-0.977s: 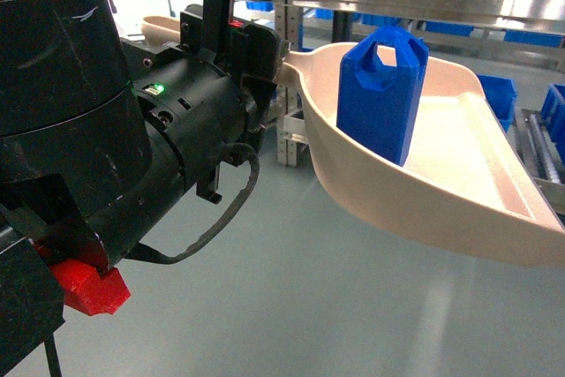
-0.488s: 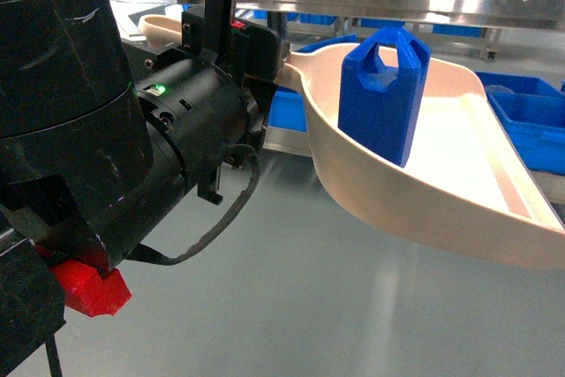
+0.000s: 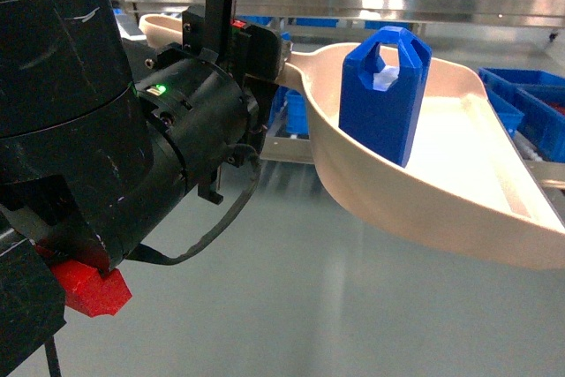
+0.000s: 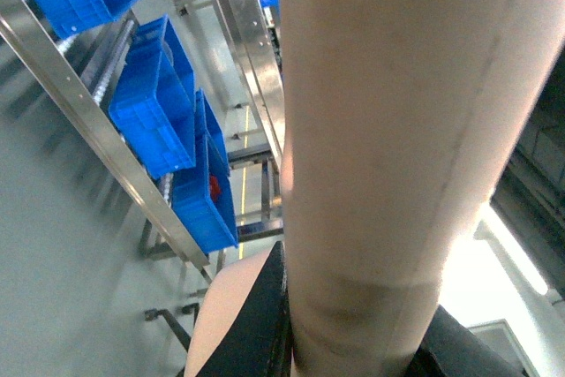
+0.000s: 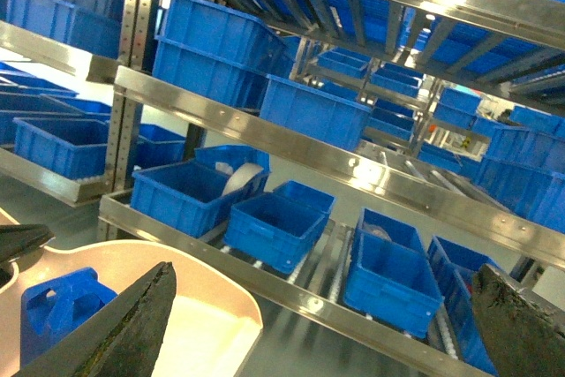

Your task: Place part in tray to right shelf

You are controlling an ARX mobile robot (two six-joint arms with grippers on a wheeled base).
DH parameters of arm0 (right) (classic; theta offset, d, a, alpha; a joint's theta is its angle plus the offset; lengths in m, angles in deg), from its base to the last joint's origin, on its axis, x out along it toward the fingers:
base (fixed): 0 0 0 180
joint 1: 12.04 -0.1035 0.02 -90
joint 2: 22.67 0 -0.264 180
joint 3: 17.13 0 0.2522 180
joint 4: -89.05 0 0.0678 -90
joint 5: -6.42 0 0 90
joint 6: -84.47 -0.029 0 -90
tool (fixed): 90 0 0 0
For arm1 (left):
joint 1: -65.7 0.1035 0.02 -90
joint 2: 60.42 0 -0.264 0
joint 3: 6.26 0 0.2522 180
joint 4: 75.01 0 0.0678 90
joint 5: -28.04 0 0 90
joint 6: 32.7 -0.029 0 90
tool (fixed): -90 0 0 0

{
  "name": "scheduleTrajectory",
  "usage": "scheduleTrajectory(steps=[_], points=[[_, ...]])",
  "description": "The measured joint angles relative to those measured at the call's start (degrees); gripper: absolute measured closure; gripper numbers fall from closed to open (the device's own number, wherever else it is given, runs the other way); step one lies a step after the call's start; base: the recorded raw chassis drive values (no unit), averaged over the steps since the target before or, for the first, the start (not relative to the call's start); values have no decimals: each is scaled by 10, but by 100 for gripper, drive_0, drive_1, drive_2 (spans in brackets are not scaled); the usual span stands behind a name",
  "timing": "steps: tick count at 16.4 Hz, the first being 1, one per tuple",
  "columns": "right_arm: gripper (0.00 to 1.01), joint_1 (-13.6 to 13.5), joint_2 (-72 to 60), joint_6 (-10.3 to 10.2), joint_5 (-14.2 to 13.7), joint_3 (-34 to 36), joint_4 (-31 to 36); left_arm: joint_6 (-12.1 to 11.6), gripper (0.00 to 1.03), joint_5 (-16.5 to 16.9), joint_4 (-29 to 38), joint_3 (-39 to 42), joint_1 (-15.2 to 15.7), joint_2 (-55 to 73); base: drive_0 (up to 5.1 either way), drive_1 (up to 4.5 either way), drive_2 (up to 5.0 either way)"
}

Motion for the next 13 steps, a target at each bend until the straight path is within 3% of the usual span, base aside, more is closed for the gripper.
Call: scheduleTrajectory(steps=[13], points=[[3, 0, 0, 0, -1, 0, 0, 0, 85, 4, -1, 0, -3, 0, -134, -134, -134]])
